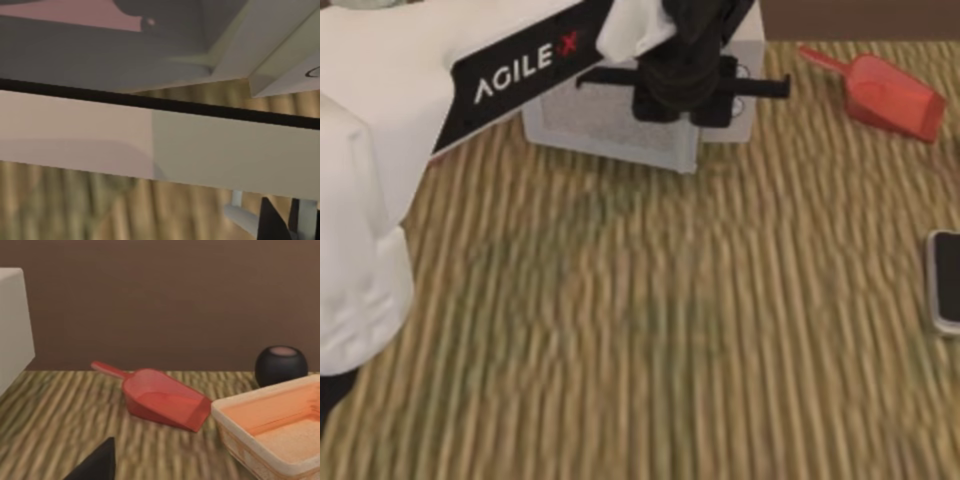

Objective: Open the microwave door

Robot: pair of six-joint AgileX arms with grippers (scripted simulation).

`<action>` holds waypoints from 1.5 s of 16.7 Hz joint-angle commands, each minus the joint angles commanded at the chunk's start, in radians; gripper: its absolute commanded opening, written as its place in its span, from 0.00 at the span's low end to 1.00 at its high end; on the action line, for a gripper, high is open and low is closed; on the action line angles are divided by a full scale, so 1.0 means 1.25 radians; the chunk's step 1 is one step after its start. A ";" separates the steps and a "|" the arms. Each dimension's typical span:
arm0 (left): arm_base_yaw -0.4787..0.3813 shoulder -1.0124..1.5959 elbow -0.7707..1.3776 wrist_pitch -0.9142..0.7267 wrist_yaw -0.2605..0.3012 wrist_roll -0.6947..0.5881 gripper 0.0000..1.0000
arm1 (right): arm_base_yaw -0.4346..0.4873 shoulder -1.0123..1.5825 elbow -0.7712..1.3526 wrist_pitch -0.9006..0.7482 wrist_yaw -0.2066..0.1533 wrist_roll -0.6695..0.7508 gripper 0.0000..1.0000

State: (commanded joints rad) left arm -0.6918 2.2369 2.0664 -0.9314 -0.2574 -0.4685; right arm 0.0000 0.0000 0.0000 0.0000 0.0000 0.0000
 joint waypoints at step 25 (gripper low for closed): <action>0.006 -0.069 -0.111 0.059 0.030 0.064 0.00 | 0.000 0.000 0.000 0.000 0.000 0.000 1.00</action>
State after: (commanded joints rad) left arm -0.6842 2.1506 1.9279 -0.8580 -0.2197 -0.3887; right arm 0.0000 0.0000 0.0000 0.0000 0.0000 0.0000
